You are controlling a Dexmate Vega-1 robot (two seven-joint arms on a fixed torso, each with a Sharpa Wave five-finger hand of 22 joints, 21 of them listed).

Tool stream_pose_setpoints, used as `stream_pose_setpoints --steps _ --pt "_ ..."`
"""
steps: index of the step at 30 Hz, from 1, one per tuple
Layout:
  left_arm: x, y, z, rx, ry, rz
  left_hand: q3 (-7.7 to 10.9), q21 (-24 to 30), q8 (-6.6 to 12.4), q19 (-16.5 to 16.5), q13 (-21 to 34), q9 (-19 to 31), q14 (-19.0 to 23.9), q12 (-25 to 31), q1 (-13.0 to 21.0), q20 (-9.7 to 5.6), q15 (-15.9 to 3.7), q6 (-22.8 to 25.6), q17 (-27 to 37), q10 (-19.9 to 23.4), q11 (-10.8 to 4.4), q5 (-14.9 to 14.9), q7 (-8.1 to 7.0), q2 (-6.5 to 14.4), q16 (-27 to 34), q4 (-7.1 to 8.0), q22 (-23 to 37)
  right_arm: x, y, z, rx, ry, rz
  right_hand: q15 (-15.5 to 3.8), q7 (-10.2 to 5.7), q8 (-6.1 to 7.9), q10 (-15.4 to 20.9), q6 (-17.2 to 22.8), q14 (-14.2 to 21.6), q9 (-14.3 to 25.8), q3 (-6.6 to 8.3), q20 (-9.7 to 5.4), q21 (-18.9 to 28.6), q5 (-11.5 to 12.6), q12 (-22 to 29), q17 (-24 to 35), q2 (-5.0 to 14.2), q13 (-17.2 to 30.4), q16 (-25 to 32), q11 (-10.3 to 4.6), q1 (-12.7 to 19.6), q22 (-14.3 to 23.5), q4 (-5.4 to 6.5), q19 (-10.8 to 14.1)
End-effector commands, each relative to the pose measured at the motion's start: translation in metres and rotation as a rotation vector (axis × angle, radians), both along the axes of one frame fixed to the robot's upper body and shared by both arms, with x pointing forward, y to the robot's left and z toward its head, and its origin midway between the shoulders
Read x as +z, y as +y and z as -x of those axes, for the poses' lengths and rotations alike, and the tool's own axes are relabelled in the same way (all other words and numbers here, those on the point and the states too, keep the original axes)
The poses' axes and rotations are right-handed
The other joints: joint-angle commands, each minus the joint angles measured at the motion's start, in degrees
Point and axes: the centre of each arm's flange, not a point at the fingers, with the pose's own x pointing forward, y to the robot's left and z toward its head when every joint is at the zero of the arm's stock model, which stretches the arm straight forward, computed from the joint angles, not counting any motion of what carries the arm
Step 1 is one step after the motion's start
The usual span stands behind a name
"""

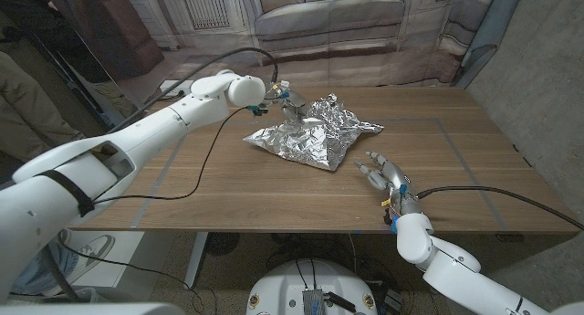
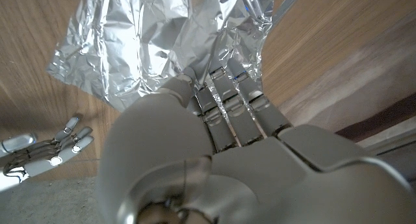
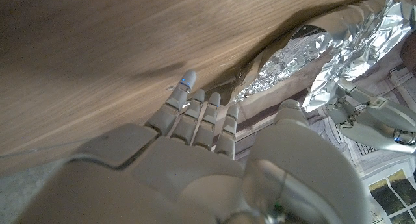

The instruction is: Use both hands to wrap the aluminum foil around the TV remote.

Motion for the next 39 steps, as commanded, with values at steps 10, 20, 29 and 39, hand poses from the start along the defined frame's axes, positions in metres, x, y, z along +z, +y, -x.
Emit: stream_pose_setpoints --steps 10,20,29,39 --pt "-0.067 -0.026 0.007 -0.146 -0.295 -0.134 0.70 0.8 0.19 -0.8 5.8 -0.8 -1.1 2.8 -0.3 -0.64 -2.82 1.2 0.2 0.5 -0.74 -0.1 -0.31 -0.7 -0.9 -0.27 0.1 -0.003 -0.002 0.000 0.008 0.005 -0.003 -0.86 -0.06 0.30 0.7 0.3 0.7 0.1 0.30 -0.05 -0.4 -0.2 0.3 0.1 0.07 0.2 0.1 0.05 -0.5 0.2 -0.10 0.5" --pt "-0.084 -0.032 -0.003 -0.156 -0.287 -0.165 0.98 0.9 0.14 -1.5 5.5 -1.4 -2.0 1.9 -0.6 -0.71 -2.80 1.2 0.2 0.2 -0.82 -0.1 -0.67 -0.9 -1.3 -0.40 0.1 -0.007 -0.002 0.000 0.007 0.025 -0.007 -0.74 -0.08 0.25 0.7 0.4 0.7 0.1 0.32 -0.10 -0.6 -0.2 0.3 0.1 0.04 0.2 0.0 0.05 -0.5 0.2 -0.19 0.5" --pt "-0.096 -0.045 -0.018 -0.172 -0.249 -0.164 1.26 1.0 0.08 -2.0 5.6 -1.9 -2.4 1.4 -0.7 -0.49 -2.83 1.2 0.2 0.3 -0.84 -0.1 -0.74 -0.9 -1.4 -0.52 0.1 -0.010 -0.004 0.000 0.004 0.041 -0.012 -0.79 -0.07 0.21 0.7 0.3 0.7 0.1 0.34 -0.09 -0.7 -0.2 0.2 0.1 0.06 0.2 0.0 0.05 -0.5 0.2 -0.23 0.5" --pt "-0.113 -0.060 -0.024 -0.201 -0.257 -0.200 1.68 0.7 -1.69 -4.8 3.8 -3.2 -6.2 -3.1 -1.4 0.32 -2.29 -3.0 0.3 -3.7 -0.86 -0.2 -1.27 -1.2 -2.2 -0.68 0.1 -0.006 -0.009 0.000 -0.004 0.040 -0.005 -0.82 -0.10 0.17 0.7 0.4 0.7 0.1 0.35 -0.12 -0.8 -0.2 0.2 0.1 0.06 0.2 -0.1 0.02 -0.6 0.2 -0.25 0.6"
